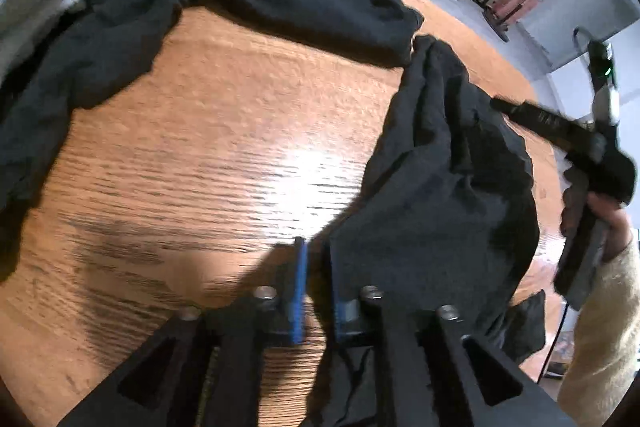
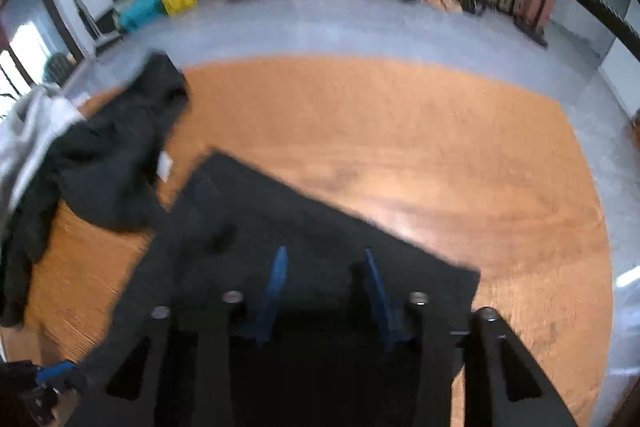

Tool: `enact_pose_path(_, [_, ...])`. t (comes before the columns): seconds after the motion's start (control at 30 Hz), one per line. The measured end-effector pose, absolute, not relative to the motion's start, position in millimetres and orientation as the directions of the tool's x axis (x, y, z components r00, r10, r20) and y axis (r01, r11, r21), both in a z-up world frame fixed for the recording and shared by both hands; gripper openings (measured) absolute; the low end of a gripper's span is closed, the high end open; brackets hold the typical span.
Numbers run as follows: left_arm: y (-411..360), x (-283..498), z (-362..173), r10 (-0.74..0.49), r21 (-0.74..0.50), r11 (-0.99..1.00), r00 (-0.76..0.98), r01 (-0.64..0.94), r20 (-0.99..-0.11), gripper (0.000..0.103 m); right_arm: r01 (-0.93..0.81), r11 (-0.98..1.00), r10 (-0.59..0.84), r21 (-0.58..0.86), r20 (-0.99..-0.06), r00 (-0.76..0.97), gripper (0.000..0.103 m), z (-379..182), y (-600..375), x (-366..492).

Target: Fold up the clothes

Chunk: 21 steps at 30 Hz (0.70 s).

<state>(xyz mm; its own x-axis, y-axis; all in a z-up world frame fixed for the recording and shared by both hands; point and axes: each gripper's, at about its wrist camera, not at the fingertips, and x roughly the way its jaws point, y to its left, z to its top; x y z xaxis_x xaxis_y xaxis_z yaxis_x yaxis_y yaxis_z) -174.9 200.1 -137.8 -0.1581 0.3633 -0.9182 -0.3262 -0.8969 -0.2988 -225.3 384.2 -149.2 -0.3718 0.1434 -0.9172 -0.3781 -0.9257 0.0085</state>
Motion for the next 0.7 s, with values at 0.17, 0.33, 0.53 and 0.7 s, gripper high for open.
enact_pose_path(0.17, [216.4, -151.7, -106.6, 0.431, -0.289, -0.837, -0.236, -0.464, -0.871, 0.000, -0.291, -0.957, 0.111, 0.003, -0.921, -0.373, 0.024, -149.4, 343.1, -240.9])
enact_pose_path(0.33, [233.8, -126.7, -121.8, 0.380, -0.267, -0.816, -0.128, -0.513, -0.916, 0.000, -0.202, -0.979, 0.078, -0.001, -0.925, -0.372, 0.046, -149.6, 302.1, -256.6])
enact_pose_path(0.53, [226.2, -104.5, -142.5, 0.345, -0.267, -0.816, -0.062, -0.513, -0.936, 0.000, -0.178, -0.982, 0.121, -0.063, -0.933, -0.338, 0.044, -157.5, 278.2, -278.5])
enact_pose_path(0.7, [214.2, -99.7, -149.0, 0.343, -0.268, -0.818, -0.059, -0.508, -0.937, 0.000, -0.167, -0.979, 0.165, -0.117, -0.936, -0.312, 0.007, -163.5, 261.8, -296.5])
